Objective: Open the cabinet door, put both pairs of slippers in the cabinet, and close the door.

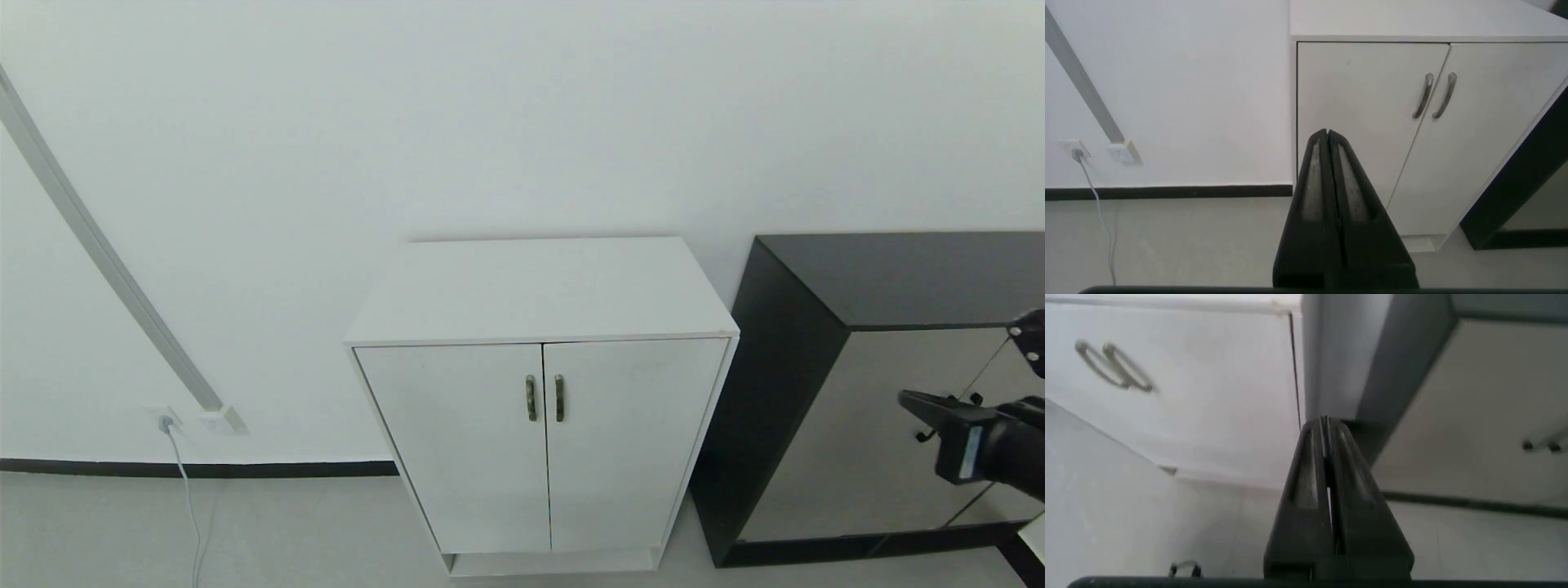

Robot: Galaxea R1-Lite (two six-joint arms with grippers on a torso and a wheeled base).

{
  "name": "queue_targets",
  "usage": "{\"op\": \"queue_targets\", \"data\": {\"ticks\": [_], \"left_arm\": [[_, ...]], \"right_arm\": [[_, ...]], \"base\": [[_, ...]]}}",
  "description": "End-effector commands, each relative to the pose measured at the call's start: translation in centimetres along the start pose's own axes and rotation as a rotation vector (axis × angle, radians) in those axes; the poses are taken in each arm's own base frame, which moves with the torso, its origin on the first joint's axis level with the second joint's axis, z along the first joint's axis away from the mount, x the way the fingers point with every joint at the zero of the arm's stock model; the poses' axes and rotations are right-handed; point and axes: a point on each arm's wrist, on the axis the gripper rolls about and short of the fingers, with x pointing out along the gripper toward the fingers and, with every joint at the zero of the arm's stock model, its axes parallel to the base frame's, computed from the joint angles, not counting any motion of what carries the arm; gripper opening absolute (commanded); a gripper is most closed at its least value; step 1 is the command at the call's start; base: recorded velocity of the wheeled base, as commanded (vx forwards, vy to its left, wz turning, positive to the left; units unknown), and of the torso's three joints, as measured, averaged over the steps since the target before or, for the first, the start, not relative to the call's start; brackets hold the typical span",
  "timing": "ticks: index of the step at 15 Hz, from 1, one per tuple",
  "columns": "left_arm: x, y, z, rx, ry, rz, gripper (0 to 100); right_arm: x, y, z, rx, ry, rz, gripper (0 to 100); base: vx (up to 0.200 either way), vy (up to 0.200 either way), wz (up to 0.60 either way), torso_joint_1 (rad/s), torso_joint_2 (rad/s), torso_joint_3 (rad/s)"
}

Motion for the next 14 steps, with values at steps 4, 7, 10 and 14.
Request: {"op": "queue_targets", "data": {"ticks": [4, 7, 10, 14], "left_arm": [[0.0, 0.0, 0.0, -0.002, 0.001, 0.002, 0], [0.0, 0.0, 0.0, -0.002, 0.001, 0.002, 0], [0.0, 0.0, 0.0, -0.002, 0.001, 0.004, 0], [0.0, 0.0, 0.0, -0.002, 0.001, 0.005, 0]], "right_arm": [[-9.2, -0.7, -1.9, 0.009, -0.059, -0.007, 0], [-11.2, -0.8, -4.8, 0.013, -0.096, -0.017, 0], [-13.3, -0.9, -6.8, 0.013, -0.101, -0.018, 0], [-15.1, -1.0, -9.1, 0.012, -0.081, -0.016, 0]], "base": [[0.0, 0.0, 0.0, 0.0, 0.0, 0.0], [0.0, 0.0, 0.0, 0.0, 0.0, 0.0], [0.0, 0.0, 0.0, 0.0, 0.0, 0.0], [0.0, 0.0, 0.0, 0.0, 0.0, 0.0]]}}
